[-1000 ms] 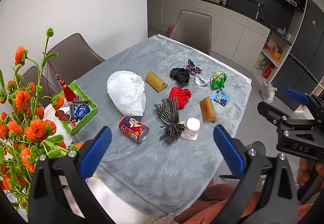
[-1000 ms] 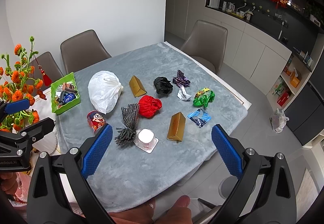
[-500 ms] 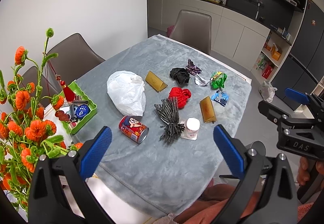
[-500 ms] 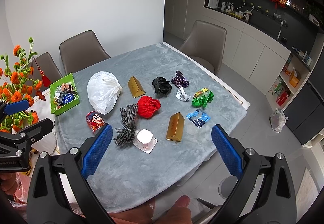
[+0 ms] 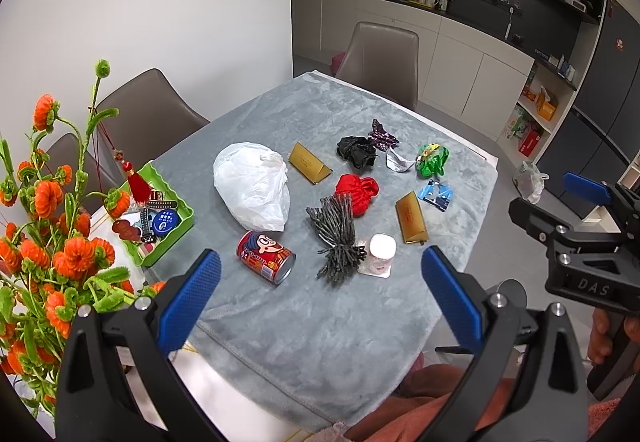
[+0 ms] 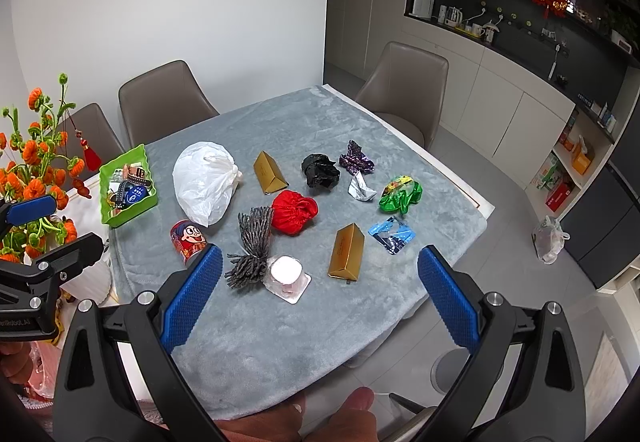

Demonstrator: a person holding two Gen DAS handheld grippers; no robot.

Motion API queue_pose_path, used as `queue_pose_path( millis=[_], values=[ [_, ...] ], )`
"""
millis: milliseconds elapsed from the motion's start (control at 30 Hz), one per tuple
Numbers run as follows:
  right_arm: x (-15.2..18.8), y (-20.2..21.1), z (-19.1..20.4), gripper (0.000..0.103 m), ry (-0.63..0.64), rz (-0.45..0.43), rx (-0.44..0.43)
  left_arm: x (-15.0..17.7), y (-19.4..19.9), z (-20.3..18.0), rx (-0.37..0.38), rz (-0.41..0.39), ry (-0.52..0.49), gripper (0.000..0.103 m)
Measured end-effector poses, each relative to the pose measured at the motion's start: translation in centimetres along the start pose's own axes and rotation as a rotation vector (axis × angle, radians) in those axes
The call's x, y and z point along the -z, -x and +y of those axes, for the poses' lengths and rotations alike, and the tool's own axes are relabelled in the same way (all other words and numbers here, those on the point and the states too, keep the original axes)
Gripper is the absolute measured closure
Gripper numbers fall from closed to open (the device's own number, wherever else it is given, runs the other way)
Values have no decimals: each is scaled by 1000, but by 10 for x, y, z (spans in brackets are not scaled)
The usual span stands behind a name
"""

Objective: Collect trash

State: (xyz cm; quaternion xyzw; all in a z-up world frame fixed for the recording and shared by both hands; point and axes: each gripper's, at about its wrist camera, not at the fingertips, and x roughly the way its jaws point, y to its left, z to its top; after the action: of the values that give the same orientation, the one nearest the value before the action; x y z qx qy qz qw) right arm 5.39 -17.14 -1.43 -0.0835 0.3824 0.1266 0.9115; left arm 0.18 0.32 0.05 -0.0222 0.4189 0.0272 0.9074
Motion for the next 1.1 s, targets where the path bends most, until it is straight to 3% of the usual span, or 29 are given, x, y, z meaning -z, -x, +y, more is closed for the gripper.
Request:
queue_pose_path(
  millis=[1100],
  values=[
    [-6,-22,8,8,25,31,-25,-4,-10,3,-19,29,14,4]
  ],
)
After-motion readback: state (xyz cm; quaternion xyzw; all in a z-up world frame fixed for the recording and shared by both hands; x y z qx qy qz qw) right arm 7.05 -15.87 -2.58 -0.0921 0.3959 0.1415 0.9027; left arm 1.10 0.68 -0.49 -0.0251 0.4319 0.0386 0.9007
